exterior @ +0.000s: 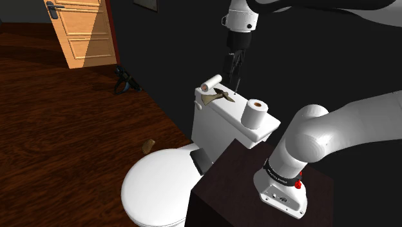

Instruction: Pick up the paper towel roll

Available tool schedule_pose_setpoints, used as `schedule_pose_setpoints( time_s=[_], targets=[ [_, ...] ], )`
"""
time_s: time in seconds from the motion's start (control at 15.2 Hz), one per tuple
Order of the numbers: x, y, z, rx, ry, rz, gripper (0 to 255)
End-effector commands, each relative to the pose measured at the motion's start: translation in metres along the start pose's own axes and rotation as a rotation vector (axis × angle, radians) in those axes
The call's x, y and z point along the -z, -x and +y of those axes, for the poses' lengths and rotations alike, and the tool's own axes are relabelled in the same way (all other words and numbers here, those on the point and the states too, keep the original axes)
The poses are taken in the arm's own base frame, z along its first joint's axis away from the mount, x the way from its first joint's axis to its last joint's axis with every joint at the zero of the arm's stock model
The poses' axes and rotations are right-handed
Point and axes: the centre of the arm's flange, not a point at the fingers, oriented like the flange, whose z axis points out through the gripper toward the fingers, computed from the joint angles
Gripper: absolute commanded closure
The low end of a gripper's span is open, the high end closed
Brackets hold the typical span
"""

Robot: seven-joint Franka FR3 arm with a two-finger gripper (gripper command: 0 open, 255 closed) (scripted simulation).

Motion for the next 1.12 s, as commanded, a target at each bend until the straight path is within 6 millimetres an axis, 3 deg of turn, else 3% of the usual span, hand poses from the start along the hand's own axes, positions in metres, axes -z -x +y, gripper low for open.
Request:
schedule_pose_setpoints(
  time_s=[0.0, 0.53, 1.06],
  targets=[
    [0.000, 0.000, 0.000, 0.000, 0.000, 0.000, 0],
    [-0.033, 0.000, 0.102, 0.258, -0.014, -0.002, 0],
    [-0.068, -0.027, 0.200, 0.516, -0.028, -0.003, 0]
  ],
)
